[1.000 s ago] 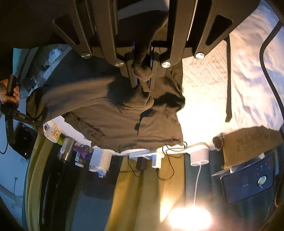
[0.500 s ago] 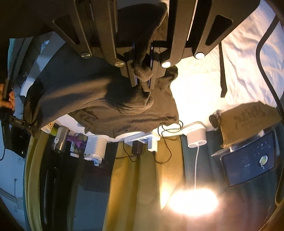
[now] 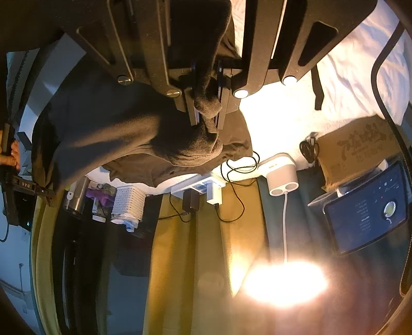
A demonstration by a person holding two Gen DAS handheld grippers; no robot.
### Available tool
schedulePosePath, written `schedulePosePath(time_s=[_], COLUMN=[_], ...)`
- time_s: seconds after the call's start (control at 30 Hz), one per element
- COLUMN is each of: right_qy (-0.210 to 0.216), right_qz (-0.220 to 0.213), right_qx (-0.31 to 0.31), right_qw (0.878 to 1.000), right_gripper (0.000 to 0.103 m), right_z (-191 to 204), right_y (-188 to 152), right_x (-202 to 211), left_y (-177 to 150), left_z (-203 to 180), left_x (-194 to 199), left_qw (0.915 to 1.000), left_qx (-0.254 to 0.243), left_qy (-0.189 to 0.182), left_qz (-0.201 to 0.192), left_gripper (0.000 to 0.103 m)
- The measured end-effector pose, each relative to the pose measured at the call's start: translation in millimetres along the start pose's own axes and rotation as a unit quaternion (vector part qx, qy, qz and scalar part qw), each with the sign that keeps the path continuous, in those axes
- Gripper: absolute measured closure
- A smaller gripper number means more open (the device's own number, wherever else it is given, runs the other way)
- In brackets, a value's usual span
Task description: Fold small clothes
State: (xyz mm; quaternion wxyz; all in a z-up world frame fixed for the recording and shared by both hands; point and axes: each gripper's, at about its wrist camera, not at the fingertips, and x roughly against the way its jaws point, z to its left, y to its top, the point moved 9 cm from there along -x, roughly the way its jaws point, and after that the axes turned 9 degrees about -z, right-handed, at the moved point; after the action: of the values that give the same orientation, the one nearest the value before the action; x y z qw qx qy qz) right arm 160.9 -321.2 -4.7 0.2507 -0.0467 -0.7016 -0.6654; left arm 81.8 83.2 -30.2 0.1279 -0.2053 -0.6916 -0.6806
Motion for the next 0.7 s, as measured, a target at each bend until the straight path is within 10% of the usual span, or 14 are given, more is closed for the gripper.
schedulePosePath(time_s=[0.7], right_qy=[0.019], right_qz=[0.016], right_qx=[-0.016], right_qw=[1.0], right_gripper=[0.093], right_z=[-16.6], right_y=[16.4], right_x=[-126.1], left_y=[18.9], left_z=[35.4], left_x=[-107.3], left_qw=[0.9994], left_qx=[-0.016], left_qy=[0.027], left_qz=[0.017], left_gripper=[0.093])
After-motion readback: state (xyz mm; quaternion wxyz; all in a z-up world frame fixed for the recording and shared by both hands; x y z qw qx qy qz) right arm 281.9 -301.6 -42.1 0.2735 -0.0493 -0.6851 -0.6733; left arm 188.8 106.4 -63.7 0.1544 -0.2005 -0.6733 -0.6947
